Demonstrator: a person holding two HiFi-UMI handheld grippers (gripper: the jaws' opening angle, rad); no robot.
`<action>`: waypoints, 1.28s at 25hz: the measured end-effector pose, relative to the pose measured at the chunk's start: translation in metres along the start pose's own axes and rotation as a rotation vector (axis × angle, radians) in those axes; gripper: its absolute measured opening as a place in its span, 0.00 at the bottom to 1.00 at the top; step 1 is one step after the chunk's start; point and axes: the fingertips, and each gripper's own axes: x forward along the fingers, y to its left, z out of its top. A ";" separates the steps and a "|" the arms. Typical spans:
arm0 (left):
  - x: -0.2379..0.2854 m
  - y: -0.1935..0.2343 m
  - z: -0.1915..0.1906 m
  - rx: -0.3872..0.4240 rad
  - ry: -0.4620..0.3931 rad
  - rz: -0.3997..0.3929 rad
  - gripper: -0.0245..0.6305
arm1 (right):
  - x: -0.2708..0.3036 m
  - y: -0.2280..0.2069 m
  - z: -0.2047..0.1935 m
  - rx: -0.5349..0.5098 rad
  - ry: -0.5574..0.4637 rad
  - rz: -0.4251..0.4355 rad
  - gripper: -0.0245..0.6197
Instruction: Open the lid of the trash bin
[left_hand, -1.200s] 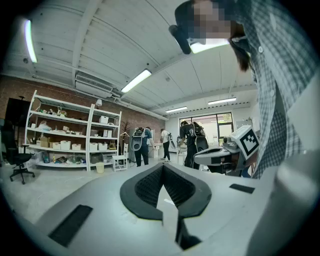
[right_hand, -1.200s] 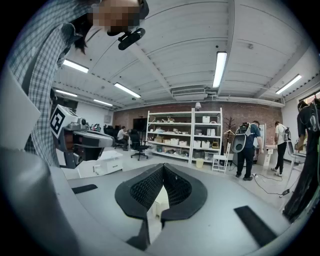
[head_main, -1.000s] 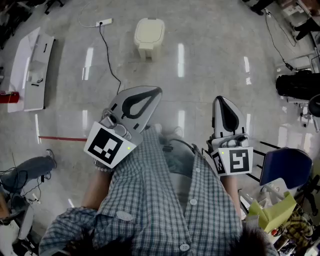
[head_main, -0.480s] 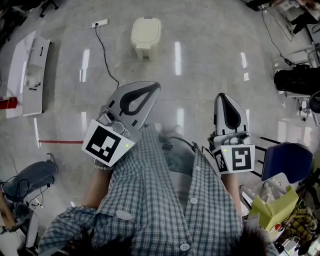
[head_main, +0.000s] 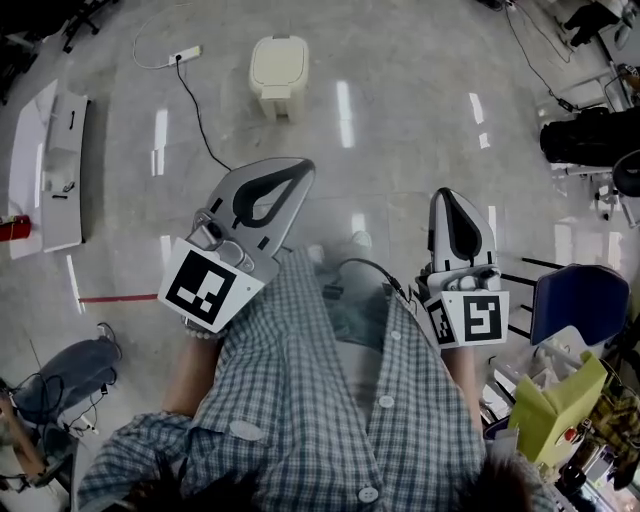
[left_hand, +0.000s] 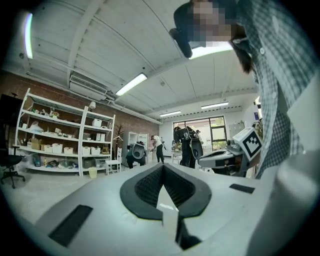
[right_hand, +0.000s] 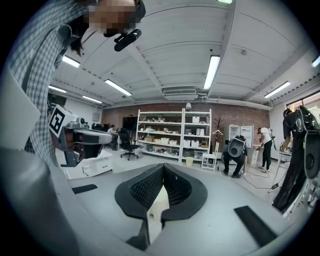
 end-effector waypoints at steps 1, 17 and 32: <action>0.001 -0.001 0.001 -0.002 -0.001 0.001 0.04 | -0.001 -0.002 0.001 -0.002 0.001 -0.001 0.06; 0.043 0.019 0.002 -0.010 0.016 0.079 0.04 | 0.044 -0.041 -0.003 -0.008 0.009 0.079 0.06; 0.145 0.033 0.016 -0.017 0.043 0.185 0.03 | 0.107 -0.151 -0.001 0.010 0.011 0.178 0.06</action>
